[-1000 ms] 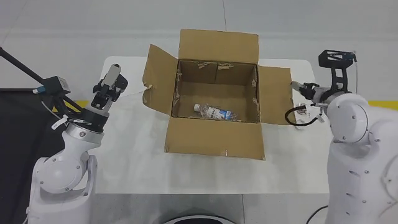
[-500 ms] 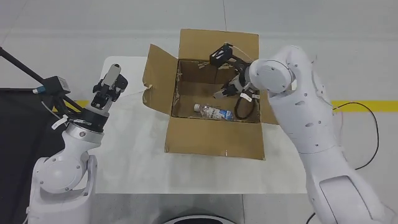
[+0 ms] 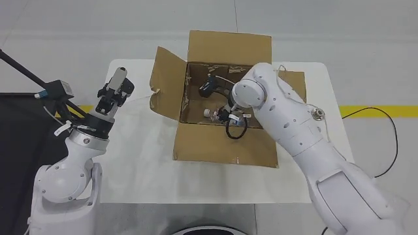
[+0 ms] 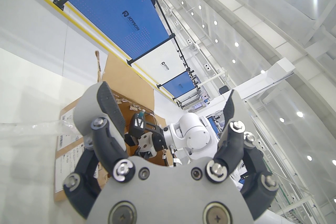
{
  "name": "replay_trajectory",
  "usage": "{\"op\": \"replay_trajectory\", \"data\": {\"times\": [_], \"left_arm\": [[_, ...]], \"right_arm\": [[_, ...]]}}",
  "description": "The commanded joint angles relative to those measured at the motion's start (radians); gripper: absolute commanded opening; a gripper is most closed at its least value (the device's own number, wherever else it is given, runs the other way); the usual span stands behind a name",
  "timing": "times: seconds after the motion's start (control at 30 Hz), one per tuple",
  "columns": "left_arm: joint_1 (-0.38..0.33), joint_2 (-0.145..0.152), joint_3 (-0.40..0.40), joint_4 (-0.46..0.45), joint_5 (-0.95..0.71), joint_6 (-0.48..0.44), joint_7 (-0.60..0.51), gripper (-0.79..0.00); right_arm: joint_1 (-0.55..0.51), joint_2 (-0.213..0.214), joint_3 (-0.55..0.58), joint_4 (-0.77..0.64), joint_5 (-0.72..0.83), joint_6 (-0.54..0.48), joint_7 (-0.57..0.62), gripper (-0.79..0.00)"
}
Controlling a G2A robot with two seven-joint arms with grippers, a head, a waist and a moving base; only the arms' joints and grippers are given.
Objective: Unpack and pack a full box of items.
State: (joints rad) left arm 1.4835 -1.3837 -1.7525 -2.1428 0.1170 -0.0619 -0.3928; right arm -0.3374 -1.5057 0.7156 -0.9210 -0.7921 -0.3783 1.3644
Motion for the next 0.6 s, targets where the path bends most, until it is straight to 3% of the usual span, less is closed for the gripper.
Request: {"op": "replay_trajectory", "data": {"times": [0.0, 0.4, 0.43, 0.47, 0.5, 0.57], "left_arm": [[0.000, 0.000, 0.000, 0.000, 0.000, 0.000, 0.000, 0.000], [0.000, 0.000, 0.000, 0.000, 0.000, 0.000, 0.000, 0.000], [0.000, 0.000, 0.000, 0.000, 0.000, 0.000, 0.000, 0.000], [0.000, 0.000, 0.000, 0.000, 0.000, 0.000, 0.000, 0.000], [0.000, 0.000, 0.000, 0.000, 0.000, 0.000, 0.000, 0.000], [0.000, 0.000, 0.000, 0.000, 0.000, 0.000, 0.000, 0.000]], "right_arm": [[0.004, -0.009, -0.018, 0.030, 0.007, -0.004, -0.006, 0.000], [0.036, -0.072, -0.109, 0.217, 0.018, 0.006, -0.060, 0.000], [0.038, -0.077, -0.114, 0.229, 0.020, 0.004, -0.066, -0.028], [0.042, -0.083, -0.119, 0.245, 0.022, 0.003, -0.075, -0.163], [0.044, -0.086, -0.121, 0.252, 0.023, 0.002, -0.079, -0.403], [0.052, -0.093, -0.125, 0.271, 0.028, -0.002, -0.091, -0.554]]}}
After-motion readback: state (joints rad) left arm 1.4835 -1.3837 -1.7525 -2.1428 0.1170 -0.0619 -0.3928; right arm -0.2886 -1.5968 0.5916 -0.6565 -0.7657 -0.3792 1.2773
